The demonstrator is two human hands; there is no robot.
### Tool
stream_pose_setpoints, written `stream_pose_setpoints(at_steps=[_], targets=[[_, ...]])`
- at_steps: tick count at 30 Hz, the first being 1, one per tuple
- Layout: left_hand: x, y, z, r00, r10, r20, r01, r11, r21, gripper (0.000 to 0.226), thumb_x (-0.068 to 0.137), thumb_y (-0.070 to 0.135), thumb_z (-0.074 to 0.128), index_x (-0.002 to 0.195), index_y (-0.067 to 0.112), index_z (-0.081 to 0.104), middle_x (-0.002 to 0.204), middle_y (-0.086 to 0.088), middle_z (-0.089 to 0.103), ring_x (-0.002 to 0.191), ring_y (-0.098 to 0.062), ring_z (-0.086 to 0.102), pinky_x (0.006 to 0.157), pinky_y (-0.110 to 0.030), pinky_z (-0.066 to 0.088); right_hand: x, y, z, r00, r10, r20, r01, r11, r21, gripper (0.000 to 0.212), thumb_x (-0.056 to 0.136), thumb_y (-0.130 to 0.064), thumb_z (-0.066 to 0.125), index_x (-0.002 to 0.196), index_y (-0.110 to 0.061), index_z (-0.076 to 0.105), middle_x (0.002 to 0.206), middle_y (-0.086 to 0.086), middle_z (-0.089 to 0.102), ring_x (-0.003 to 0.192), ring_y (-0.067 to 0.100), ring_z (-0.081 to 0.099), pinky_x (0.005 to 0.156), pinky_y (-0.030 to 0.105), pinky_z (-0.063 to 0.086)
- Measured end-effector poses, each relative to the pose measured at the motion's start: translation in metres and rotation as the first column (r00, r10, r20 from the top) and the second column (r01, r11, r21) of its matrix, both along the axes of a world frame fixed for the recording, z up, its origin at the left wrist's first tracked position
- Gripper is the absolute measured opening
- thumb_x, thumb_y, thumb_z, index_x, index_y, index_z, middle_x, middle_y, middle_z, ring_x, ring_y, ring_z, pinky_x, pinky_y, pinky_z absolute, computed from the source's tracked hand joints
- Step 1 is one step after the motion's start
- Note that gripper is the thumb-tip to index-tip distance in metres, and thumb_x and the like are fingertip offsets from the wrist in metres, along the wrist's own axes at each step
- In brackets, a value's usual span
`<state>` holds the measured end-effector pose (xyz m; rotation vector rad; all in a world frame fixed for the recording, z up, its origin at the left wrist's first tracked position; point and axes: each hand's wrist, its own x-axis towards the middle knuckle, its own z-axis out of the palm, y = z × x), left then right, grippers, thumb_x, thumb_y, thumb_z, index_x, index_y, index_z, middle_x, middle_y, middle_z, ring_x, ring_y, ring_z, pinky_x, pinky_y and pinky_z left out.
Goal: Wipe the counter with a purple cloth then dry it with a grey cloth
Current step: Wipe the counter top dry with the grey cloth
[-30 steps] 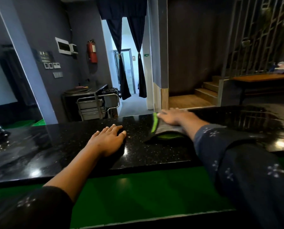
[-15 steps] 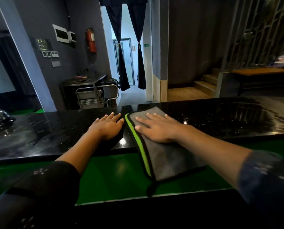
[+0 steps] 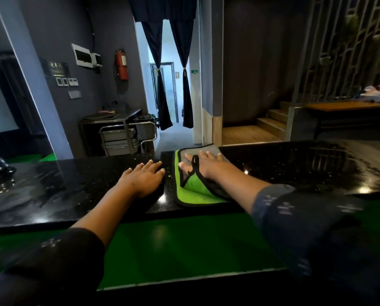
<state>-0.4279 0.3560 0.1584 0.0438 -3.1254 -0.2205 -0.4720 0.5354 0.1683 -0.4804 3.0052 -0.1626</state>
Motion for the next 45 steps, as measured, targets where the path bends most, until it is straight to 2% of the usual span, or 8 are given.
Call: stream_pose_setpoints(at_steps=[5,10,14,16,24,35,40,45], targets=[[0.001,-0.001,-0.004,1.000,-0.021,0.021,0.021,1.000,0.007,0.054,0.100,0.047,0.015,0.151,0.030,0.008,0.160,0.001,0.002,0.147,-0.021,0.002,0.117,-0.045,0.001,0.062,0.071,-0.010,0.995,0.097,-0.008,-0.097,0.995,-0.010,0.062,0.091,-0.069,0.011,0.149,-0.049,0.005,0.162,-0.004,0.001,0.149,0.018,0.001,0.117,0.047,-0.001],[-0.005,0.002,-0.008,1.000,-0.016,-0.003,0.016,1.000,0.009,0.055,0.099,0.046,0.016,0.151,0.029,0.009,0.160,0.001,0.002,0.147,-0.022,0.001,0.116,-0.047,0.000,0.022,0.100,-0.005,0.994,-0.104,-0.010,0.104,0.994,-0.022,0.062,0.092,-0.069,0.013,0.150,-0.046,0.009,0.163,-0.003,0.003,0.149,0.020,0.003,0.116,0.051,0.000],[-0.002,-0.002,-0.007,0.999,-0.035,-0.006,0.035,0.999,0.030,0.056,0.099,0.047,0.016,0.151,0.028,0.011,0.160,0.000,0.004,0.147,-0.022,0.003,0.116,-0.049,0.002,-0.017,0.073,-0.008,0.970,-0.242,-0.032,0.240,0.970,-0.037,0.089,0.078,-0.086,0.012,0.153,-0.037,0.014,0.162,0.007,0.006,0.149,0.028,0.006,0.118,0.054,0.001],[-0.002,-0.002,-0.004,0.999,-0.041,-0.035,0.042,0.998,0.037,0.056,0.099,0.047,0.018,0.151,0.027,0.014,0.160,-0.001,0.007,0.147,-0.023,0.006,0.116,-0.050,0.003,-0.010,0.059,-0.004,0.964,-0.262,-0.052,0.262,0.965,-0.016,0.076,0.087,-0.076,0.013,0.152,-0.038,0.012,0.162,0.011,0.005,0.148,0.030,0.007,0.117,0.054,0.001],[0.043,0.007,0.002,0.913,-0.235,-0.332,0.283,0.953,0.106,0.040,0.099,0.037,0.036,0.134,0.023,0.049,0.136,0.000,0.055,0.125,-0.020,0.051,0.114,-0.049,0.025,0.092,0.111,-0.012,0.994,-0.102,-0.025,0.101,0.995,-0.025,0.058,0.093,-0.067,0.013,0.149,-0.050,0.009,0.162,-0.006,0.004,0.149,0.017,0.003,0.116,0.049,0.001],[-0.005,0.111,0.013,0.961,-0.257,-0.100,0.273,0.934,0.228,0.042,0.100,0.030,0.031,0.135,0.014,0.048,0.141,-0.015,0.048,0.131,-0.033,0.042,0.111,-0.049,0.029,0.002,0.112,0.001,0.967,-0.255,-0.015,0.255,0.967,0.010,0.067,0.093,-0.067,0.013,0.153,-0.037,0.009,0.162,0.012,0.003,0.149,0.030,0.004,0.117,0.056,0.001],[-0.022,0.157,0.004,0.969,-0.231,-0.086,0.244,0.951,0.191,0.050,0.100,0.036,0.025,0.148,0.022,0.029,0.155,-0.008,0.027,0.144,-0.029,0.021,0.117,-0.052,0.011,0.036,0.162,-0.010,1.000,-0.026,0.014,0.026,1.000,-0.015,0.059,0.094,-0.067,0.011,0.149,-0.048,0.007,0.163,-0.002,0.002,0.149,0.021,0.001,0.116,0.050,-0.001],[-0.030,0.162,-0.010,0.975,-0.207,-0.081,0.216,0.968,0.125,0.054,0.100,0.042,0.020,0.151,0.024,0.018,0.159,-0.001,0.016,0.147,-0.022,0.010,0.117,-0.046,0.004,-0.006,0.220,-0.006,0.987,-0.161,0.022,0.161,0.987,-0.008,0.062,0.093,-0.068,0.012,0.150,-0.046,0.008,0.163,-0.001,0.003,0.149,0.022,0.001,0.115,0.053,-0.001]])
